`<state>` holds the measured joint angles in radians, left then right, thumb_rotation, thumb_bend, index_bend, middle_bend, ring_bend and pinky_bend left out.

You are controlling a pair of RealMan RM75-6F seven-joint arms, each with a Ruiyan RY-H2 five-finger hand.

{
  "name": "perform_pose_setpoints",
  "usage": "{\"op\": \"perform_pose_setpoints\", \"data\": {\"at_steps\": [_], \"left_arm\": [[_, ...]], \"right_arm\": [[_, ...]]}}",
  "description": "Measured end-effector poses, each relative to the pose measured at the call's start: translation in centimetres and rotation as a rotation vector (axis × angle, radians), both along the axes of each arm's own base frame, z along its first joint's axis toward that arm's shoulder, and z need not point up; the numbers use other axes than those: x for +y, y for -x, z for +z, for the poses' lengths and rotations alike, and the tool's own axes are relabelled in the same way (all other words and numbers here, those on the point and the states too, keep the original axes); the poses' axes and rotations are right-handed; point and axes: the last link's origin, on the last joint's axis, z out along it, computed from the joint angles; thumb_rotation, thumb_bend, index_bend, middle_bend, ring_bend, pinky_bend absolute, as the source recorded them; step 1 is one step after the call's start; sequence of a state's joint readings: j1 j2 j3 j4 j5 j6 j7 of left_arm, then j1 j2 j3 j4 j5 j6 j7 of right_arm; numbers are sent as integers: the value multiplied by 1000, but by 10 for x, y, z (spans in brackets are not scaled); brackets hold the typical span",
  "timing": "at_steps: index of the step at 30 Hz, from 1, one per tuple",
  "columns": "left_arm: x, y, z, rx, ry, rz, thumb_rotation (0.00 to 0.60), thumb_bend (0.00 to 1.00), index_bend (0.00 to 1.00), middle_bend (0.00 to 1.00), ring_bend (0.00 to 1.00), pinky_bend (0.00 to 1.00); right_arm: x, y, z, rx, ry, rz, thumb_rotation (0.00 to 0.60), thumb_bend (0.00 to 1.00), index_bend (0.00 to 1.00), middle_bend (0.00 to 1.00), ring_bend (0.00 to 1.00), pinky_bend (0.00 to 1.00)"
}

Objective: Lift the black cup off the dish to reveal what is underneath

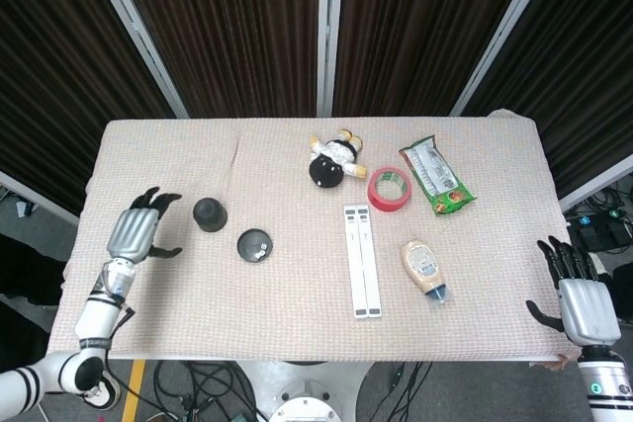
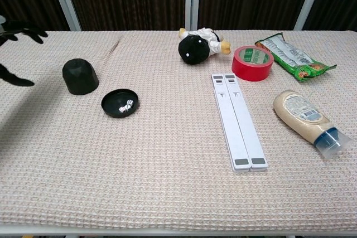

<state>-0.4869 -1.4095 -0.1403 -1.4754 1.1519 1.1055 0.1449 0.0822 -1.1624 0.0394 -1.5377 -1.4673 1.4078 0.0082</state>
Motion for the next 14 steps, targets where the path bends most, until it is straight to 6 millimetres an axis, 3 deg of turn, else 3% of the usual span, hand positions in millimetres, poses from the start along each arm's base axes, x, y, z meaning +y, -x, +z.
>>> {"op": "perform_pose_setpoints", "data": {"at_steps": [5,14], "left_arm": [[-37,19,12,138,-73,23,600,1,165,168,49,133],[-105,47,36,189,-235,83,600,1,165,168,49,131]], "right_arm": [[3,-3,-2,-19,-12,22,600,130,0,0,0,0],[16,-8,-5,-5,-27,56,600,130,0,0,0,0]]}}
